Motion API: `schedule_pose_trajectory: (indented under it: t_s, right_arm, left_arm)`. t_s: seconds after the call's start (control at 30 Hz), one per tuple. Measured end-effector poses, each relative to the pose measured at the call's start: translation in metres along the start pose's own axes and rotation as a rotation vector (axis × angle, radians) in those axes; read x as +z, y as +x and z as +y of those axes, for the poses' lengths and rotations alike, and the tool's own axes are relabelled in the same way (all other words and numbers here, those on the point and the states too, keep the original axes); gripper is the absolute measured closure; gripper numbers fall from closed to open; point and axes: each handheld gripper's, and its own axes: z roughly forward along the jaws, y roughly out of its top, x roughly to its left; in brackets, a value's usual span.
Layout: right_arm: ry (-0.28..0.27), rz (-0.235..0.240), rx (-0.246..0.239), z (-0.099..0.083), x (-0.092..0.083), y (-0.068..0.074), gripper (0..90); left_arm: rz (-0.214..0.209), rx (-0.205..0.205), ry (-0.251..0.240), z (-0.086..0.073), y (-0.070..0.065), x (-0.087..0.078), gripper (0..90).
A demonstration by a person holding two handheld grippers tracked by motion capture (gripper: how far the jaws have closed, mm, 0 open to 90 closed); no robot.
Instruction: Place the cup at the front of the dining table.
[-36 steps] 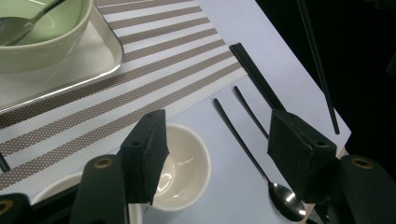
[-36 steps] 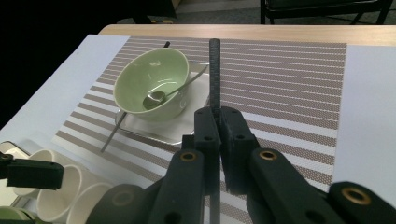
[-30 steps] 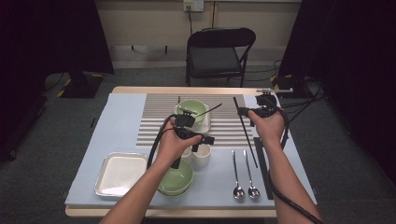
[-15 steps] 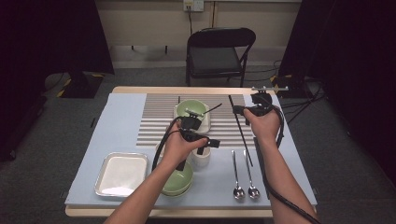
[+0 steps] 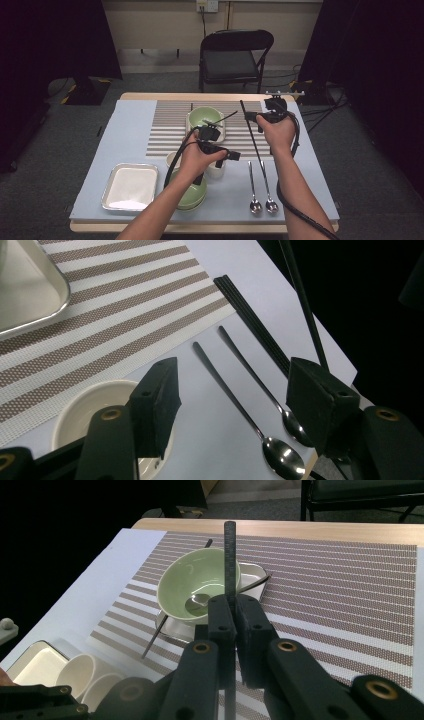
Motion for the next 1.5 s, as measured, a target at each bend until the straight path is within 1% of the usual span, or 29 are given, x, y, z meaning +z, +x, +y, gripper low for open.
schedule_pose_trajectory:
  t_s: [0.1, 0.33, 0.37, 0.57, 0.87, 1.07, 1.13, 1.2, 1.5]
  right_arm:
    - [0.001, -0.001, -0.007, 0.001, 0.001, 0.002, 86.5]
    - [0.007, 0.001, -0.013, -0.001, 0.006, 0.005, 86.5]
    - [0.007, 0.001, -0.013, -0.001, 0.006, 0.005, 86.5]
    - [0.006, 0.005, -0.013, -0.001, 0.008, 0.006, 86.5]
    - [0.0, 0.011, -0.017, 0.0, 0.008, 0.01, 86.4]
    - [-0.003, 0.015, -0.022, 0.002, 0.008, 0.014, 86.4]
    - [-0.004, 0.017, -0.021, 0.003, 0.008, 0.015, 86.5]
    - [-0.004, 0.016, -0.024, 0.004, 0.009, 0.016, 86.5]
    - [-0.003, 0.021, -0.019, 0.003, 0.011, 0.019, 86.5]
  left_arm:
    - [0.001, -0.004, 0.004, 0.0, -0.001, 0.001, 38.1]
    - [0.003, 0.002, 0.006, -0.001, -0.004, 0.003, 38.5]
    - [-0.004, 0.0, 0.006, -0.002, -0.005, 0.004, 38.6]
    - [-0.011, -0.01, 0.001, -0.002, -0.008, 0.007, 38.9]
    - [-0.018, -0.008, 0.005, -0.005, -0.01, 0.011, 39.7]
    - [-0.023, -0.005, 0.009, -0.005, -0.012, 0.014, 39.4]
    - [-0.025, -0.013, 0.005, -0.006, -0.013, 0.015, 39.4]
    - [-0.025, -0.009, 0.007, -0.006, -0.013, 0.016, 39.4]
    - [-0.03, -0.011, 0.007, -0.008, -0.014, 0.019, 39.5]
